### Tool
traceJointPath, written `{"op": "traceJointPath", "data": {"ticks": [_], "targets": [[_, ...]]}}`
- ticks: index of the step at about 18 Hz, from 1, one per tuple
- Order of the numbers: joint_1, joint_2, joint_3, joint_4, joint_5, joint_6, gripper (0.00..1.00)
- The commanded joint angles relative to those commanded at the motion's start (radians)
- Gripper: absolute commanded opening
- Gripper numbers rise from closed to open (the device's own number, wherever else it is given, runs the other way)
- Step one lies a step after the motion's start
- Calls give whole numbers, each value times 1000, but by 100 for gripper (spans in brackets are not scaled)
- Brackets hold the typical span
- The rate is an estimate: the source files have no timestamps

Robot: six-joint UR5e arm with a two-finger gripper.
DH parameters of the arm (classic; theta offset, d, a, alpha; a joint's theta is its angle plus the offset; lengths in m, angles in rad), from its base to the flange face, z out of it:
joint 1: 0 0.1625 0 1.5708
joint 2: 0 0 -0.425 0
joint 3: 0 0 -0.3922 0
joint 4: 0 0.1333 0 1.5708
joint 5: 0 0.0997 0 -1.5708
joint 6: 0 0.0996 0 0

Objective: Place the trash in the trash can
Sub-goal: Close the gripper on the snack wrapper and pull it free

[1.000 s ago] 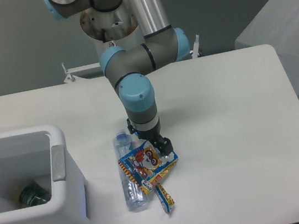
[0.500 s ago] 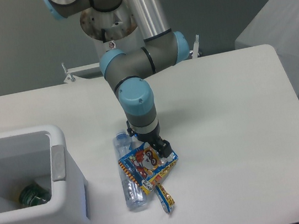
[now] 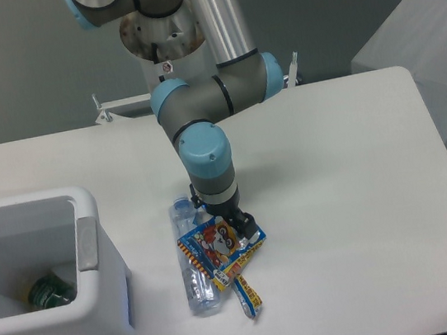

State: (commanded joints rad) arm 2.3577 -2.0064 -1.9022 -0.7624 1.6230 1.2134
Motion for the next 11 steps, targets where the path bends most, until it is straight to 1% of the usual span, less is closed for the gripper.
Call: {"op": "traceJointPath", "data": {"ticks": [1,4,5,7,9,11], "targets": [[0,-2,-2,-2,2,-2,100],[0,-2,-2,-2,2,-6,90],[0,-2,-2,-2,2,-8,88],[0,-2,-2,-2,2,-9,81],[-2,0,-2,-2,2,-9,78],[0,0,0,-2,2,-9,71]]}}
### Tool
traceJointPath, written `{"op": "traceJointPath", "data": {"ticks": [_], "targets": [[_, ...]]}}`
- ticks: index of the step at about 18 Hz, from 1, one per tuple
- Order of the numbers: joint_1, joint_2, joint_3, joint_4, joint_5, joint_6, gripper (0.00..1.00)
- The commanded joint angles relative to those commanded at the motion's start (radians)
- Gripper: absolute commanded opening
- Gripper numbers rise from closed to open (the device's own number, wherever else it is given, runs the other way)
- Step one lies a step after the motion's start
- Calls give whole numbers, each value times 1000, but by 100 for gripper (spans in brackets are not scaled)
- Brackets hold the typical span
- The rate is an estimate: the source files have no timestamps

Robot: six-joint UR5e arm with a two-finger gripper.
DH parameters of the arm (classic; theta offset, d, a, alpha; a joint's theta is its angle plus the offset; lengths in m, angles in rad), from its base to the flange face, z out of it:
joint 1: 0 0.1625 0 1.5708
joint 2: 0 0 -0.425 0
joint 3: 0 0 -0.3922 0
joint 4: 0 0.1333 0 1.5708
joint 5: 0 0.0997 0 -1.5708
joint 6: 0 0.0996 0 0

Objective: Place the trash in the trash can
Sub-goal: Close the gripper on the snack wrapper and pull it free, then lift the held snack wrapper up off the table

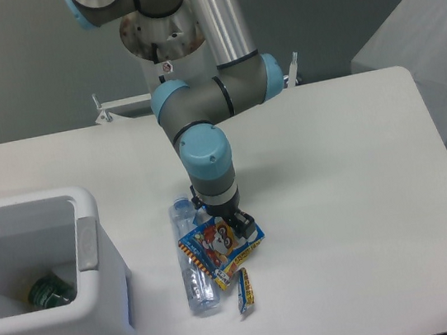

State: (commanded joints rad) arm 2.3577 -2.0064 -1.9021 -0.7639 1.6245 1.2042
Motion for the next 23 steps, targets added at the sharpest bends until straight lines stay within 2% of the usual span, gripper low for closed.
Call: {"op": "traceJointPath", "data": {"ticks": [10,13,20,23], "targets": [[2,12,15,-3,0,-8,24],[6,14,21,-3,-2,-12,18],[46,20,43,-5,-11,-9,12],[75,54,52,-8,-34,-9,10]]}}
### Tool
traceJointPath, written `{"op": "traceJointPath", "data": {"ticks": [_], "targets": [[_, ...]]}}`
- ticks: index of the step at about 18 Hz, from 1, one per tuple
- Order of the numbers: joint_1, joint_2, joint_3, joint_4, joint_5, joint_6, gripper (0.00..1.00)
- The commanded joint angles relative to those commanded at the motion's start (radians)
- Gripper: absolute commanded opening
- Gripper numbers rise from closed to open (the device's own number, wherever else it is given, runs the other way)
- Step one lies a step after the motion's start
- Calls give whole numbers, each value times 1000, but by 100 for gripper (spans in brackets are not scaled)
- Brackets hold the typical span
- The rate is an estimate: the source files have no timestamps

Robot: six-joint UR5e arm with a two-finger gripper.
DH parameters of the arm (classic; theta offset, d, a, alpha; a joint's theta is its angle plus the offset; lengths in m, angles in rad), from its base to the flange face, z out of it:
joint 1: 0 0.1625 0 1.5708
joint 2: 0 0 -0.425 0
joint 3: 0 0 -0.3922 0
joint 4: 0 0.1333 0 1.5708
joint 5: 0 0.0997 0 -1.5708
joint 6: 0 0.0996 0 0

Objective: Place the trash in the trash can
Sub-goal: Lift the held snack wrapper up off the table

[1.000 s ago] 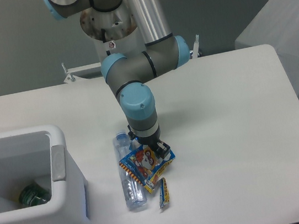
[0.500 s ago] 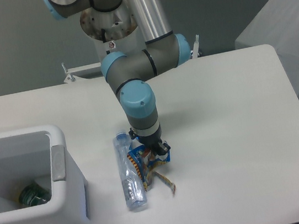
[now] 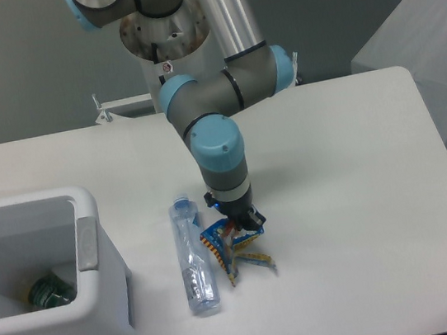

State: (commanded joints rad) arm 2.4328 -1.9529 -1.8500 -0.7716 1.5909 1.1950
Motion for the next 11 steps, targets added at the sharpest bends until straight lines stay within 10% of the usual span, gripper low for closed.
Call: {"op": "traceJointPath", "data": {"ticks": [5,11], "targets": [[60,69,11,0,-150,-41,9],[61,104,170,-2,-351,-412,9]]}}
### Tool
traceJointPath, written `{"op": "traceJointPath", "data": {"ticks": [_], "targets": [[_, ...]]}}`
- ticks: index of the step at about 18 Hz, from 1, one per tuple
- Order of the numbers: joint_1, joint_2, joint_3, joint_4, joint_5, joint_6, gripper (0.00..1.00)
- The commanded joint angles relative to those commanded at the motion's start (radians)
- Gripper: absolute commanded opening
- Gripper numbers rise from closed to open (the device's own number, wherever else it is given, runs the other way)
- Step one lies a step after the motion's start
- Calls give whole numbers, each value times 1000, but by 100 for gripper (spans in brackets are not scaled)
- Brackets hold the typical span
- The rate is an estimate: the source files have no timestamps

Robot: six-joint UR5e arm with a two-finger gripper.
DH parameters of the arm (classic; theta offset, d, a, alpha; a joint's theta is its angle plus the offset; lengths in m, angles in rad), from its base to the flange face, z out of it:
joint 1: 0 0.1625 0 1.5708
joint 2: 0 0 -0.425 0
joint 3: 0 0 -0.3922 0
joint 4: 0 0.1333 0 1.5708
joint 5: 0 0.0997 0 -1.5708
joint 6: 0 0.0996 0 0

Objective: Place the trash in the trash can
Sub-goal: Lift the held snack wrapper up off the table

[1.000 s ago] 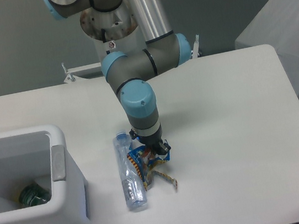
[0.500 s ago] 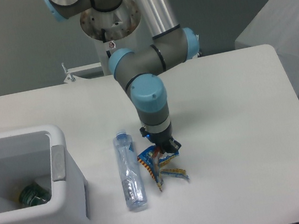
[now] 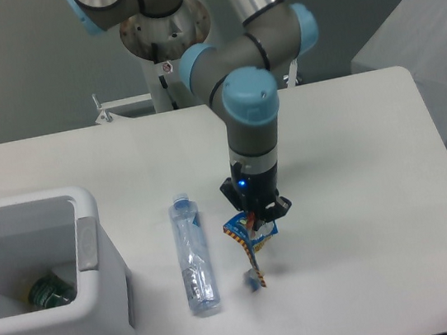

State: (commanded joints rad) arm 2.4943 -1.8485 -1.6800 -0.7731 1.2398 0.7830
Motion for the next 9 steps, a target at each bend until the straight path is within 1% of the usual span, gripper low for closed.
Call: {"op": "traceJointPath", "data": {"ticks": [2,4,6,9], "targets": [[3,9,52,0,-75,-97,10],[3,26,85,2,-144,-166,10],[-5,58,101,0,-178,-235,11],[-26,112,102,2,-191,-310,11]]}}
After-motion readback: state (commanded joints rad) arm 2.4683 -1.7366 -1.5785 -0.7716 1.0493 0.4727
